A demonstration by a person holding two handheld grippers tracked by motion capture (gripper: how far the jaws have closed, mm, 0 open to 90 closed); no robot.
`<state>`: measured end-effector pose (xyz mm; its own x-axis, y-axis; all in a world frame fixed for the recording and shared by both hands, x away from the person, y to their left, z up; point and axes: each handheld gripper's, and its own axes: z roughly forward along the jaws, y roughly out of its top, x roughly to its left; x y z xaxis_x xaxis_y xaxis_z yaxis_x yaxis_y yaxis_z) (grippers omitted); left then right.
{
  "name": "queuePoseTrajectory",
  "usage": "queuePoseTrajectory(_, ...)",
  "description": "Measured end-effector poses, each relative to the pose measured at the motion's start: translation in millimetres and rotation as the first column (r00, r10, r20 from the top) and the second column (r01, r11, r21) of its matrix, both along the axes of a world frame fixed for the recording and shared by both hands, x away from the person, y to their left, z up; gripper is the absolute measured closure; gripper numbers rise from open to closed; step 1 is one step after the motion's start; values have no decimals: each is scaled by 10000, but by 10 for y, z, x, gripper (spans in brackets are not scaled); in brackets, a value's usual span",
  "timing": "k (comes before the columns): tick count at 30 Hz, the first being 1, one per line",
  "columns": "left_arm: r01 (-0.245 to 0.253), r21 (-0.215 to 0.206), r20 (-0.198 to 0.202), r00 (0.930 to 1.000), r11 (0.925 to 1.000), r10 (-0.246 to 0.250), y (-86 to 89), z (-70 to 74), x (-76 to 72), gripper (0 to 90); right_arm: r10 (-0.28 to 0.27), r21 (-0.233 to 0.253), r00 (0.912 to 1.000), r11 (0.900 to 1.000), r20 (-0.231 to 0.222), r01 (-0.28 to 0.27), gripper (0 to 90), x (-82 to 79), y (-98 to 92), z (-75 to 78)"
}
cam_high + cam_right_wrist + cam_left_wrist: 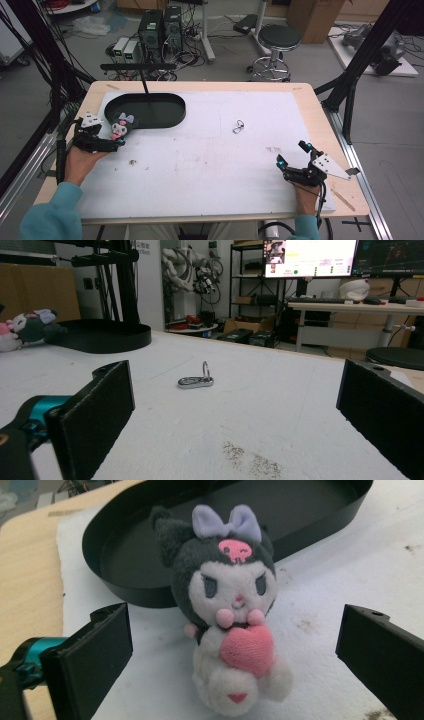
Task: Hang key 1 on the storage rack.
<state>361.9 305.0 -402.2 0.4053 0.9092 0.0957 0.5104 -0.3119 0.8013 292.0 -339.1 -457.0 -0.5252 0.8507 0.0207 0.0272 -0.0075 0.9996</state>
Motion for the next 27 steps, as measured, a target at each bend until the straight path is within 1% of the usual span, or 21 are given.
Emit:
queuePoseTrajectory(1,-44,80,-238,9997,10000,46,-9,-17,23,20,0,2,10000,10000,2,0,12,0,0,0)
queuePoseTrajectory(2,-44,80,-238,9997,10000,46,-9,-17,23,20,-3,14,10000,10000,-1,3,12,0,1,0)
queuePoseTrajectory(4,-2,271,-509,9987,9996,16,-23,-30,50,20,0,6,10000,10000,1,0,12,1,0,0)
queuePoseTrajectory(8,-23,397,-965,9953,9992,61,-44,-51,95,20,-3,14,10000,10000,1,3,12,1,0,0)
queuePoseTrajectory(9,-66,409,-1092,9940,9991,110,-45,-60,103,20,-2,8,10000,10000,-15,2,12,0,0,0)
queuePoseTrajectory(10,-66,424,-1440,9895,9991,126,-40,-82,122,20,0,13,10000,10000,-6,0,12,0,0,0)
queuePoseTrajectory(11,-66,424,-1440,9895,9991,126,-40,-82,122,20,-6,15,10000,10000,-18,6,12,0,0,0)
queuePoseTrajectory(13,-100,512,-1593,9871,9986,180,-44,-95,133,20,-4,12,10000,10000,-24,4,12,-1,1,0)
queuePoseTrajectory(14,-67,575,-1754,9844,9983,167,-50,-86,143,20,-1,26,10000,10000,-19,1,12,0,1,0)
queuePoseTrajectory(15,-67,575,-1754,9844,9983,167,-50,-86,143,21,-2,30,10000,10000,-27,2,12,-1,2,0)
queuePoseTrajectory(16,-95,640,-1934,9809,9979,218,-64,-75,159,20,-9,9,10000,10000,-26,9,12,-1,1,0)
queuePoseTrajectory(17,-77,744,-2023,9791,9972,226,-75,-68,171,21,1,34,10000,10000,-23,-1,12,-1,1,0)
queuePoseTrajectory(18,-77,744,-2023,9791,9972,226,-75,-68,171,21,1,34,10000,10000,-23,-1,12,-1,1,0)
queuePoseTrajectory(19,-72,806,-2088,9777,9967,240,-82,-60,182,21,-2,-1,10000,10000,3,2,12,1,-1,0)
queuePoseTrajectory(20,-104,838,-2228,9744,9964,289,-95,-55,203,21,-1,26,10000,10000,-19,1,12,-1,1,0)
queuePoseTrajectory(21,-104,838,-2228,9744,9964,289,-95,-55,203,21,-2,13,10000,10000,1,2,12,1,0,0)
queuePoseTrajectory(22,-70,845,-2452,9691,9964,276,-106,-66,225,21,1,24,10000,10000,-3,-1,12,0,1,0)
queuePoseTrajectory(23,-70,845,-2452,9691,9964,276,-106,-66,225,21,6,23,10000,10000,9,-6,12,0,-1,0)
queuePoseTrajectory(24,28,909,-2631,9645,9959,213,-116,-81,246,21,5,41,10000,10000,-17,-5,12,-1,0,0)
queuePoseTrajectory(26,-4,911,-2657,9637,9958,247,-125,-87,255,23,10,40,10000,10000,22,-10,12,2,-1,-1)
queuePoseTrajectory(27,59,877,-2706,9625,9961,182,-126,-86,265,51,8,44,10000,10000,20,-8,12,1,0,-1)
